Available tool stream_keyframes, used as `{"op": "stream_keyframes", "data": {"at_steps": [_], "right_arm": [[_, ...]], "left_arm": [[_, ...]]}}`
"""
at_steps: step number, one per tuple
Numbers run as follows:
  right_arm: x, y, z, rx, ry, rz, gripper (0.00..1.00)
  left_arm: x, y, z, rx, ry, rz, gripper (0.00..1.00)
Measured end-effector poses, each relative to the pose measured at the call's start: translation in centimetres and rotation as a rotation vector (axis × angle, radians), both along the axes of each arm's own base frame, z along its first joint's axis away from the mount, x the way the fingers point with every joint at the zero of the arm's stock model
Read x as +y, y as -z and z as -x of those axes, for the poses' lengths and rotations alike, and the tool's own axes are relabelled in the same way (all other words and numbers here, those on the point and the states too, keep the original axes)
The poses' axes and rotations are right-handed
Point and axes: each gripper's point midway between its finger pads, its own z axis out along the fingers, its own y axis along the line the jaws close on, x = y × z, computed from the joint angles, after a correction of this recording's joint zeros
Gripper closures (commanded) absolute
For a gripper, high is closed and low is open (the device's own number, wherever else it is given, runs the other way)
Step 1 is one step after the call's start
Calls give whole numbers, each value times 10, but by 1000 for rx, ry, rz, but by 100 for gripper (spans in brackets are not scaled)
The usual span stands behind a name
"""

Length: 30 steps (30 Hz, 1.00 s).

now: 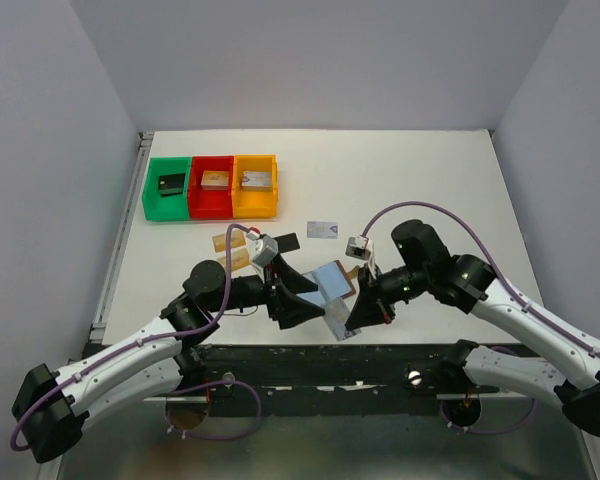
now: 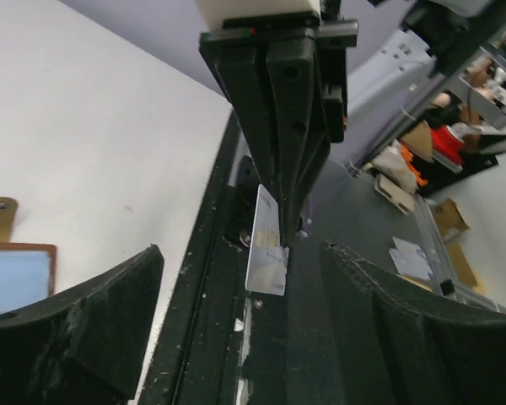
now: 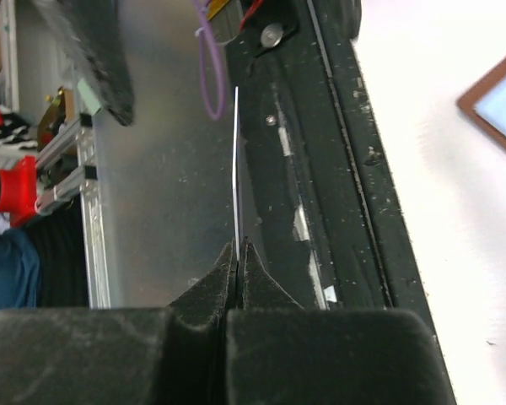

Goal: Take the credit cards out of the card holder
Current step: Place the credit card at the center of the board.

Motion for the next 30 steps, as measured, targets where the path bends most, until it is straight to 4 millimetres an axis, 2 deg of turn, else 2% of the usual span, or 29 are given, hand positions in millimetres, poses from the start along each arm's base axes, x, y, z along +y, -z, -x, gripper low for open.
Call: {"op": "stream_keyframes", "data": {"at_steps": [3,8,9,14,21,30], "right_arm": [[2,-7,11,-6,-67,-5,100],[1,-4,23,5,-127,17,100],[-1,1,26,17,-141,38,100],[-2,2,27,17,-147,43,100],[1,-7,25,-3,-156,31,100],[1,-11,27,-8,-167,32,100]], "left_arm": [[-5,2,16,-2,107,23,30],[-9,12,33,41,237,23,36],[-8,5,41,26,287,46,44],[-7,4,47,22,323,50,49],[-11,16,49,63,362,18,50],[-11,17,51,79,381,15,73]]}}
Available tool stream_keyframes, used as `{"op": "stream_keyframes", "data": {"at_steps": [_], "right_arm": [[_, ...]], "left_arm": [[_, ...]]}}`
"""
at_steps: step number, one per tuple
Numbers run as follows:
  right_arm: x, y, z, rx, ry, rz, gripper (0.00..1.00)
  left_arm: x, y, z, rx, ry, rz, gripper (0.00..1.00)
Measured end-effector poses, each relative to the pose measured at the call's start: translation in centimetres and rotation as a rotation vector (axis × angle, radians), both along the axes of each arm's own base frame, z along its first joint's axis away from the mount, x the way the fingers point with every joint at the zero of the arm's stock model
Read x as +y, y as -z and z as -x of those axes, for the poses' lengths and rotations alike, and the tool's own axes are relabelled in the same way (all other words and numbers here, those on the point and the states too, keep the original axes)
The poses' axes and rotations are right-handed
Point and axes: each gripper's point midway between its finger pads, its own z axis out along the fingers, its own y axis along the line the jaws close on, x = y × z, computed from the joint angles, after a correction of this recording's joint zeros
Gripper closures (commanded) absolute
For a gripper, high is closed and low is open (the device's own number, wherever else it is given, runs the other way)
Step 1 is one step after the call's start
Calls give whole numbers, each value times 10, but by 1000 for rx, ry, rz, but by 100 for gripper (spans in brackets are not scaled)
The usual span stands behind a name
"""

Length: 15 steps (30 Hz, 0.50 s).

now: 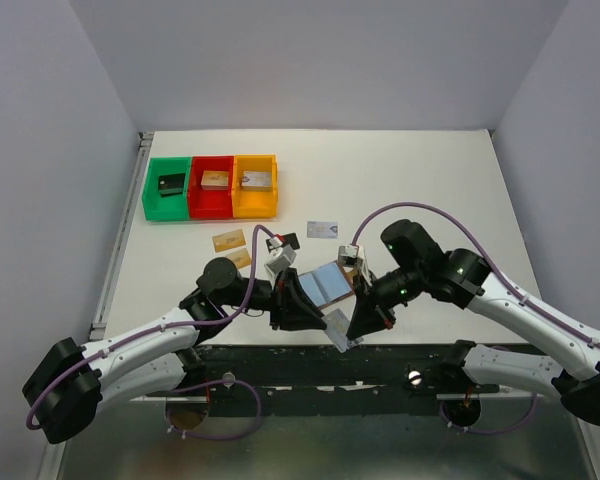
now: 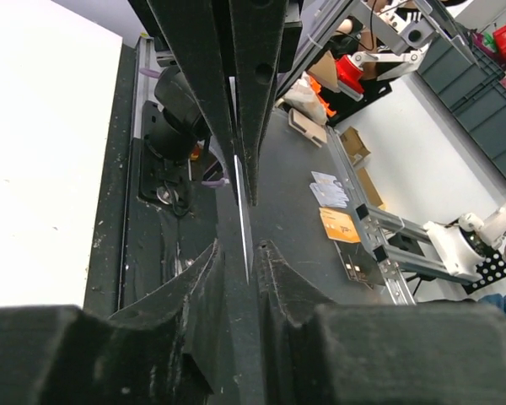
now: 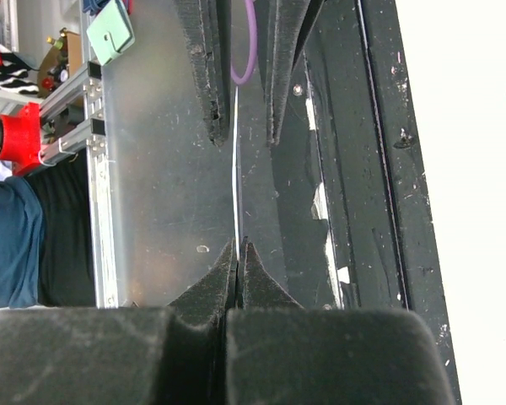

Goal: Take the credit cards out of the card holder
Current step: Place the credit card at the center of the board.

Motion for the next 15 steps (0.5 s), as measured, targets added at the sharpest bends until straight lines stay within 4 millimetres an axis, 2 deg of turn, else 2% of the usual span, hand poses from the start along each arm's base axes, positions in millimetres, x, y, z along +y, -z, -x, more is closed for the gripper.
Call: {"op": "stream_keyframes", "data": {"at_steps": [2,4,7,8,10,12,15], "right_arm": [[0,0,0,2,0,3,100],[0,0,0,1,0,2,100],[-1,1,-1,-6,3,6,65],[-1,1,-2,-9,14,15,55],[-1,3,-10,-31,59,38,43],[-3,5,-19,-62,123,64,39],[-10,-4,-37,-142,253,76,38]], "left_arm": [[0,-1,0,-3,1,4,84],[0,-2,1,-4,3,8,100],[0,-3,1,-5,5,12,100],[0,-3,1,-6,4,13,100],[0,-4,-1,-6,-7,15,100],[0,-4,-8,-3,-47,14,100],[1,-5,-32,15,-185,7,100]]}}
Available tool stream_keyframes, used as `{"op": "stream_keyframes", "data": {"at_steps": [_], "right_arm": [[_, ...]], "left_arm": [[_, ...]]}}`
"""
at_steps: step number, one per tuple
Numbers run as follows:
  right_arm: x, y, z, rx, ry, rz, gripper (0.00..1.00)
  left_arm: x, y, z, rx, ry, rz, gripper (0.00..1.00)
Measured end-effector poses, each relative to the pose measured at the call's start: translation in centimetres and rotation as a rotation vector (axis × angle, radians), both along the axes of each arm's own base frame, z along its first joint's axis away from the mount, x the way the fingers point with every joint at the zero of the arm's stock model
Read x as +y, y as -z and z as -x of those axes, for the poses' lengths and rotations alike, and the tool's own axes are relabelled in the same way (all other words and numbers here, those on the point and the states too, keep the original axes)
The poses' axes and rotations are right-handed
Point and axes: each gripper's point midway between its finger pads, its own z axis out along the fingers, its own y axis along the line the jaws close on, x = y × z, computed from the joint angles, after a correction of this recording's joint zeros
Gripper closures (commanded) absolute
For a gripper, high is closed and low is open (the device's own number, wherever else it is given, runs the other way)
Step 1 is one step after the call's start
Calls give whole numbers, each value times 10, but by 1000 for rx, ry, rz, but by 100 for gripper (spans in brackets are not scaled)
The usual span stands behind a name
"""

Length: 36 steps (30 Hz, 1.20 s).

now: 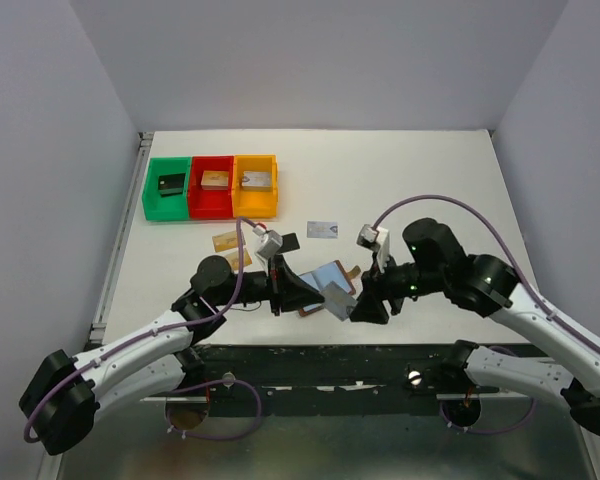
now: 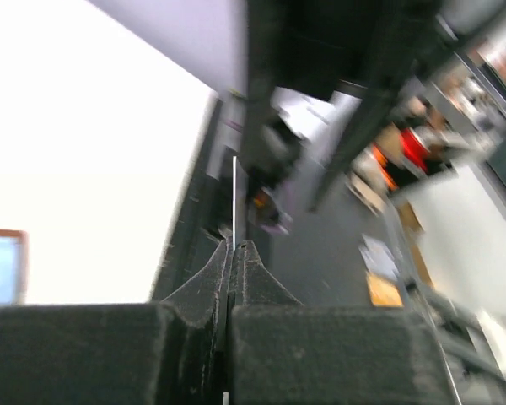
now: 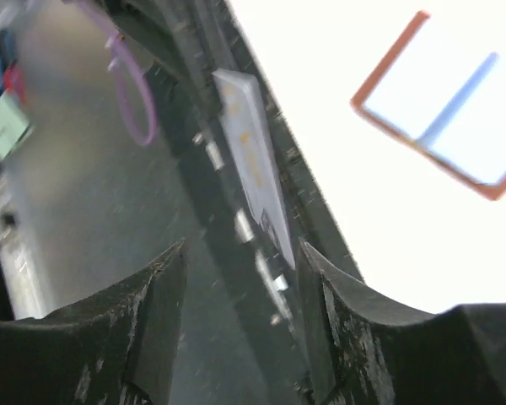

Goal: Take the credit cards out of the card holder
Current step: Place the credit card at the center of the board.

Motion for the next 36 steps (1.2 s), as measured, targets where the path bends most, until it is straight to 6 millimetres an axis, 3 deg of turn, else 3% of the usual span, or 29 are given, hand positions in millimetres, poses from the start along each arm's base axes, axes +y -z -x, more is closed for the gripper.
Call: {"op": "stream_keyframes", "data": {"at_steps": [7,11,15,23,36], "right_arm": [[-30,-55,-44,-269,373,-166,37],[-43,-44,-55,-285,510,-210,37],[-42,-24,-57,-232,546,-183,37],[-34,-19,-59,-183,565,-212,37],[-28,-9,-57,-145,557,-209,38]], "left_arm": [[20,19,-104,181,-547,-61,100],[25,40,-150,278,-745,-113,100],[25,72,-186,373,-875,-177,100],[27,125,-224,483,-1020,-239,100],[13,164,-243,569,-1032,-239,100]]}}
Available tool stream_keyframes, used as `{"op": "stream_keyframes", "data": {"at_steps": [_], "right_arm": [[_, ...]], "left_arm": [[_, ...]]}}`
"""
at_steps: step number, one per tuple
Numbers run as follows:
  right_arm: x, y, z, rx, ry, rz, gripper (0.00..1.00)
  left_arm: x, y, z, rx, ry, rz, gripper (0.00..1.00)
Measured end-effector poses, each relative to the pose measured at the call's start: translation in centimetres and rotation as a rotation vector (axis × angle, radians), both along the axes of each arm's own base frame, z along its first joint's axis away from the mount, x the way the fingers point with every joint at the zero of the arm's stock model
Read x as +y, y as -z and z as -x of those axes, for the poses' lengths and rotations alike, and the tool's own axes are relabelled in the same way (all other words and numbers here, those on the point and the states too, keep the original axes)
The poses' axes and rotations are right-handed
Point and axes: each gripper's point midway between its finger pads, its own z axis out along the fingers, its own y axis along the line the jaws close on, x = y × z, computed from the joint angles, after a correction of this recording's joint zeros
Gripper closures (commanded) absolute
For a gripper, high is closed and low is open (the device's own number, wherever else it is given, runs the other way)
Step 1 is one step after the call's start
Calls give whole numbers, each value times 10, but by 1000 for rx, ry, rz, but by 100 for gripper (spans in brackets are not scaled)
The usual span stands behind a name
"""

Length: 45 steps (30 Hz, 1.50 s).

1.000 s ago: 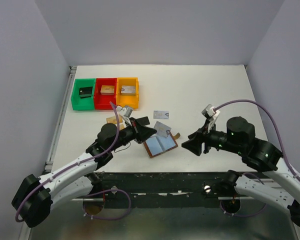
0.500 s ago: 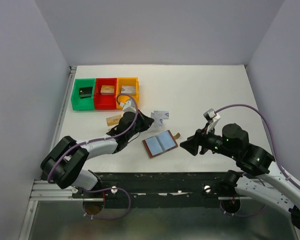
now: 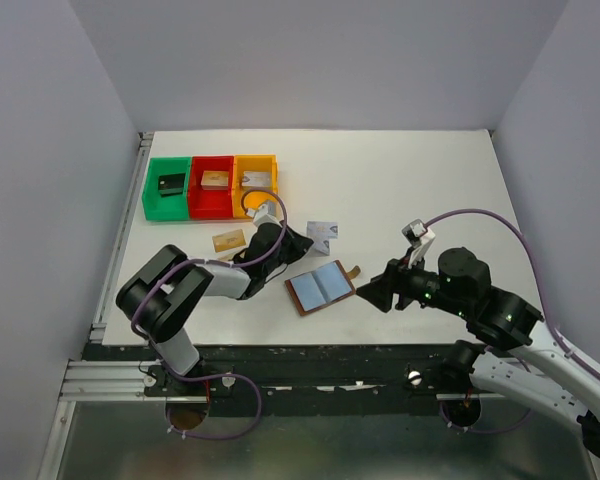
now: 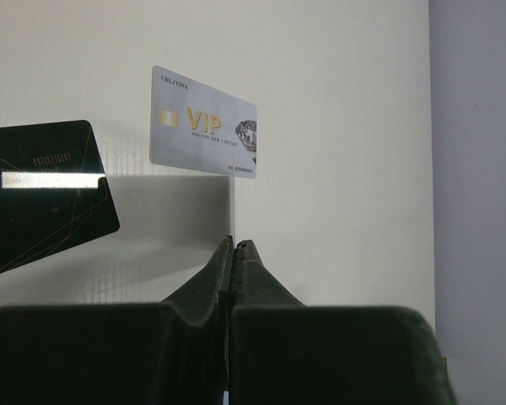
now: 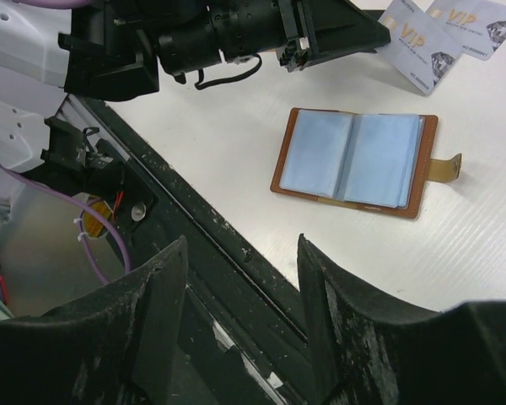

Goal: Take the credit cards out of the card holder
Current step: Place the credit card at the center of the board.

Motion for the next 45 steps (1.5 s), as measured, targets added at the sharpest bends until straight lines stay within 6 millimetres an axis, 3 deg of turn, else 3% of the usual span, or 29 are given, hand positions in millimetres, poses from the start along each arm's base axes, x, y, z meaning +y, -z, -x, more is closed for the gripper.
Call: {"op": "stream_keyframes", "data": {"at_steps": [10,19,27,35,38,44,45], "right_arm": [[0,4,0,13,4,2,37],[2,6,-1,18,3,7,37],[2,8,-2,22,3,13,37],[2,8,-2,22,4,13,37],[2,8,-2,22,4,14,37],[2,8,-2,21,4,15,37],[2,8,-2,21,4,15,37]], "left_arm": [[-8,8,0,21,14,41,100],[-10,16,2,44,22,45,75],[-10,18,3,54,24,43,68],[-5,27,8,91,23,8,55],[-2,25,10,96,20,-8,46],[9,12,13,77,0,-47,4],[10,10,13,74,-2,-51,1]]}}
